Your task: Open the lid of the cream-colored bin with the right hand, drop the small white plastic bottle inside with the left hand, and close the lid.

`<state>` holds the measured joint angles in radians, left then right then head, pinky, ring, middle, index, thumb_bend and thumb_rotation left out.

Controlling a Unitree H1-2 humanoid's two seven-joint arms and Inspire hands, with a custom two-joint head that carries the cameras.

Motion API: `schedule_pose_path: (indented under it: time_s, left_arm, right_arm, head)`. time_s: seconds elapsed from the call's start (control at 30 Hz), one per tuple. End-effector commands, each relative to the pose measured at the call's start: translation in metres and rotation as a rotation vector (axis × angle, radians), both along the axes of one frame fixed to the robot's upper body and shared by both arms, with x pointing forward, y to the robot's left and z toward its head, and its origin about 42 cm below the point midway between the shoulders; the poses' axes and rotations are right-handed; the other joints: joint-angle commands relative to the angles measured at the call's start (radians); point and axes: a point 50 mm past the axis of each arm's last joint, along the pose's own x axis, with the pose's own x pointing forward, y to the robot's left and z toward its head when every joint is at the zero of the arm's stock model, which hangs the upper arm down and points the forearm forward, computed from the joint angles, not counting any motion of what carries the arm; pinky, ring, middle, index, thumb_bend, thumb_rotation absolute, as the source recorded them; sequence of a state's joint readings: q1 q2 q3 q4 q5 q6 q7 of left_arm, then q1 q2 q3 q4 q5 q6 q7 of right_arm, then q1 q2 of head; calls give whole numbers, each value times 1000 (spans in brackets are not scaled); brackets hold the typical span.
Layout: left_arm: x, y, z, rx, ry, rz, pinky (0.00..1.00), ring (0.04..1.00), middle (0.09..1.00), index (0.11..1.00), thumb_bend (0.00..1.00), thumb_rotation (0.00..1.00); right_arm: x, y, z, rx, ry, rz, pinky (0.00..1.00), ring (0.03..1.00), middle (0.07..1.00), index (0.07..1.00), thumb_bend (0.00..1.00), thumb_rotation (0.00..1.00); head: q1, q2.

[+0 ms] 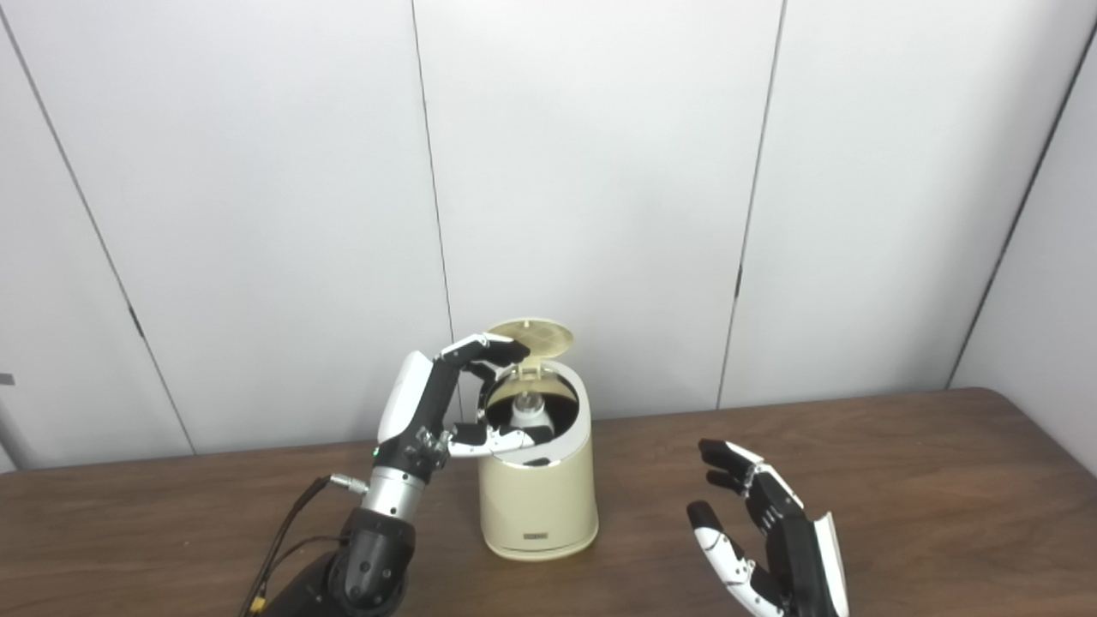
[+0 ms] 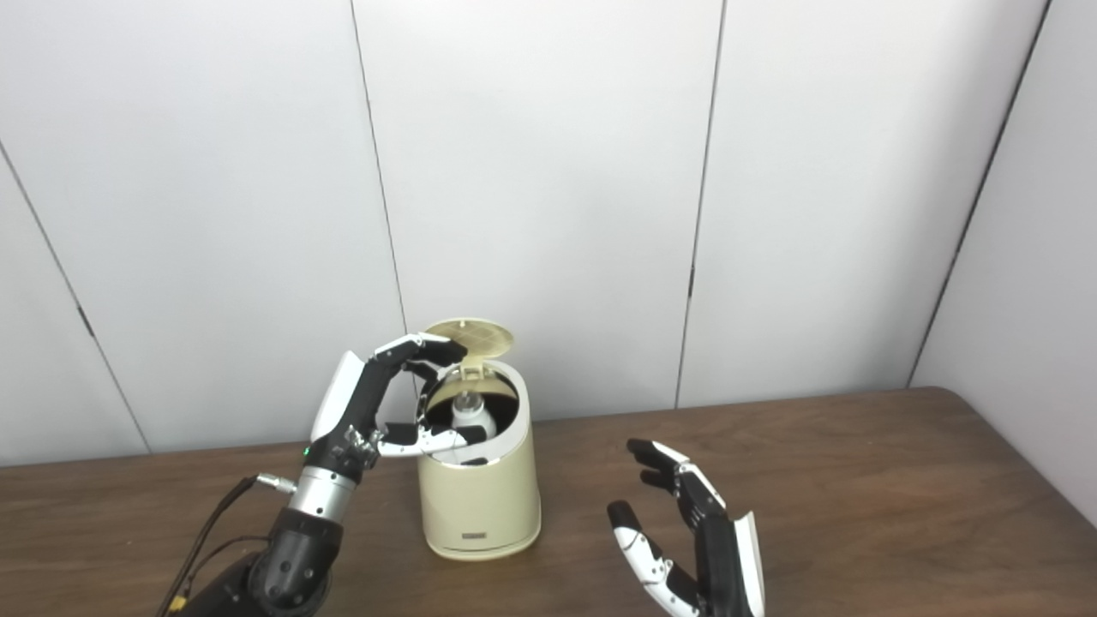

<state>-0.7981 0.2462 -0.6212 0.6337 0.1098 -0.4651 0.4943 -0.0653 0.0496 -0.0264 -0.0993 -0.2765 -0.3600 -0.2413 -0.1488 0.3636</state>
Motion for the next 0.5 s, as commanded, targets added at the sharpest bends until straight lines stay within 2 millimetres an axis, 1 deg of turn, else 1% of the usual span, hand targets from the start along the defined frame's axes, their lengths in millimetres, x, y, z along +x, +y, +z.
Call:
schedule_pose_path:
  time_s: [0.0,0.13,0.3,0.37,0.47]
  left_arm:
    - [5,-4,22,-17,-52,-16,593,674,658,647,1000,183]
    - [6,-5,21,-19,-48,-13,590,669,653,636,1000,188]
    - [5,-5,21,-10,-62,-7,591,666,647,621,1000,174]
    - [4,-5,21,-12,-61,-8,592,666,642,615,1000,169]
    - [4,-5,20,-17,-56,-12,591,664,637,609,1000,164]
  right_arm:
    - [5,2,15,2,-78,14,721,778,772,730,210,429]
    - [5,2,16,11,-76,18,730,783,775,725,233,472]
    - [5,2,17,6,-82,17,727,778,772,720,216,438]
    - [5,1,17,1,-78,14,727,780,772,720,222,465]
    - [6,1,16,-2,-79,10,731,782,772,722,221,458]
  head:
    - [-1,-1]
    - [-1,0]
    - [2,1]
    - [1,1]
    - [4,4]
